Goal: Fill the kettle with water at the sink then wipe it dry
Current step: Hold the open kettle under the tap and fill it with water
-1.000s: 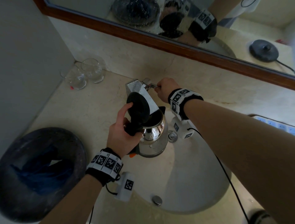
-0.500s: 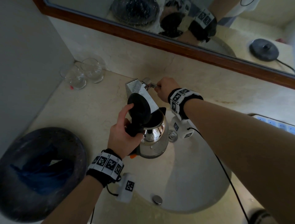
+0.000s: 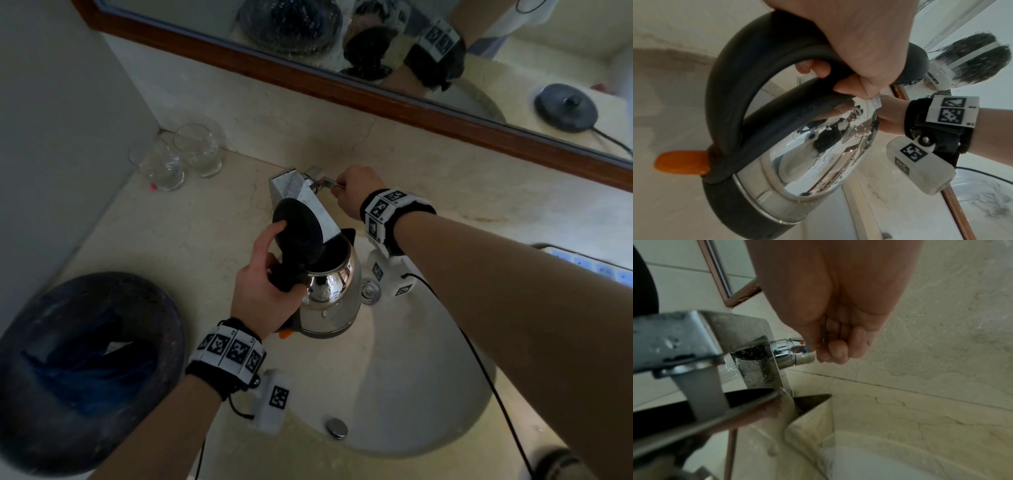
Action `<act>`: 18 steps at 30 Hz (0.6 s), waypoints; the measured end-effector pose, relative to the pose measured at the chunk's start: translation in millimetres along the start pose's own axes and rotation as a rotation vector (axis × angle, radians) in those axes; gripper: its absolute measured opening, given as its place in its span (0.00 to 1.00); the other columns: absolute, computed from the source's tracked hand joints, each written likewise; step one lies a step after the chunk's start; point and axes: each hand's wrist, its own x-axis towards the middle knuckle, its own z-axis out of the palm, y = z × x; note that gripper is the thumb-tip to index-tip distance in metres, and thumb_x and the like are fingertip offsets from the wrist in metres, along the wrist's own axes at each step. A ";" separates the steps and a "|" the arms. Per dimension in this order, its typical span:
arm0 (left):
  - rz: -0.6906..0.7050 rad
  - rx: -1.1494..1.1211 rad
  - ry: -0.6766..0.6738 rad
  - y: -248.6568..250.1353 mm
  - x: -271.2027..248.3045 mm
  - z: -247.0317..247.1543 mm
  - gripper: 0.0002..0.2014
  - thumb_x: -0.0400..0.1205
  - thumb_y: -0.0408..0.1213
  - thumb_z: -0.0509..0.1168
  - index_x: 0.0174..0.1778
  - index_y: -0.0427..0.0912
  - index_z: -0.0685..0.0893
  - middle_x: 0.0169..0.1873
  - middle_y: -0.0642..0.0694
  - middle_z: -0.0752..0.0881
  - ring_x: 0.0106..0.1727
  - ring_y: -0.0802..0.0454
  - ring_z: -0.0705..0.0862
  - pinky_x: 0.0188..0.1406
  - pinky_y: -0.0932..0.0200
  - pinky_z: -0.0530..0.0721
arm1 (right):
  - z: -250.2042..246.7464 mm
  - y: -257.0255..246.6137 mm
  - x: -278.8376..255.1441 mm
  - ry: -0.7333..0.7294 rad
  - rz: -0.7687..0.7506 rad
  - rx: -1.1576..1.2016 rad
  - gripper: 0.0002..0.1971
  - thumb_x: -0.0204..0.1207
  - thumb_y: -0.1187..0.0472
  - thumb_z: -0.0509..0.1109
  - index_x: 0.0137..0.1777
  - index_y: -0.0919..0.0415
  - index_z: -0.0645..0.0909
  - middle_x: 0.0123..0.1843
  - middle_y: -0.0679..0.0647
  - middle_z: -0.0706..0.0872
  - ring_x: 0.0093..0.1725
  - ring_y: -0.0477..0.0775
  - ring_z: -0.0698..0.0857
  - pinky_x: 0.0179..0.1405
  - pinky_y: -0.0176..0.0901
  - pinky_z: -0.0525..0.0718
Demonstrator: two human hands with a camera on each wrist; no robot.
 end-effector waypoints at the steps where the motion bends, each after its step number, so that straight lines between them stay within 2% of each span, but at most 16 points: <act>1: 0.000 0.001 0.002 -0.4 0.3 0.0 0.45 0.67 0.27 0.76 0.74 0.64 0.63 0.29 0.44 0.86 0.28 0.50 0.85 0.33 0.51 0.89 | 0.1 0.1 0.2 -0.002 0.000 0.009 0.14 0.84 0.58 0.61 0.52 0.67 0.85 0.35 0.57 0.78 0.41 0.57 0.78 0.40 0.41 0.72; 3: 0.003 0.004 0.000 -1.5 0.3 0.0 0.45 0.67 0.27 0.76 0.74 0.64 0.63 0.29 0.44 0.85 0.29 0.50 0.85 0.33 0.52 0.89 | 0.4 0.4 0.1 -0.005 -0.001 0.020 0.14 0.84 0.59 0.61 0.54 0.68 0.85 0.41 0.59 0.80 0.42 0.57 0.78 0.41 0.40 0.72; 9: -0.008 0.008 0.000 -5.0 -1.3 -0.1 0.45 0.67 0.28 0.76 0.75 0.64 0.63 0.28 0.47 0.84 0.28 0.55 0.85 0.33 0.60 0.88 | 2.2 0.9 0.9 0.008 -0.002 0.021 0.13 0.83 0.59 0.62 0.55 0.66 0.86 0.41 0.58 0.80 0.42 0.58 0.80 0.41 0.40 0.72; 15: 0.003 0.006 0.003 -6.4 -0.4 0.0 0.45 0.68 0.28 0.76 0.75 0.63 0.63 0.28 0.48 0.85 0.28 0.55 0.85 0.31 0.64 0.86 | 3.0 1.8 1.7 0.005 -0.004 0.029 0.13 0.83 0.60 0.62 0.54 0.67 0.85 0.37 0.57 0.79 0.41 0.57 0.78 0.40 0.40 0.72; 18: -0.005 0.007 0.004 -5.3 0.1 -0.6 0.45 0.68 0.28 0.76 0.75 0.63 0.63 0.28 0.47 0.85 0.28 0.55 0.84 0.31 0.64 0.86 | 4.2 1.9 2.8 0.021 0.003 0.029 0.13 0.83 0.59 0.62 0.53 0.67 0.85 0.29 0.52 0.73 0.41 0.57 0.78 0.40 0.40 0.71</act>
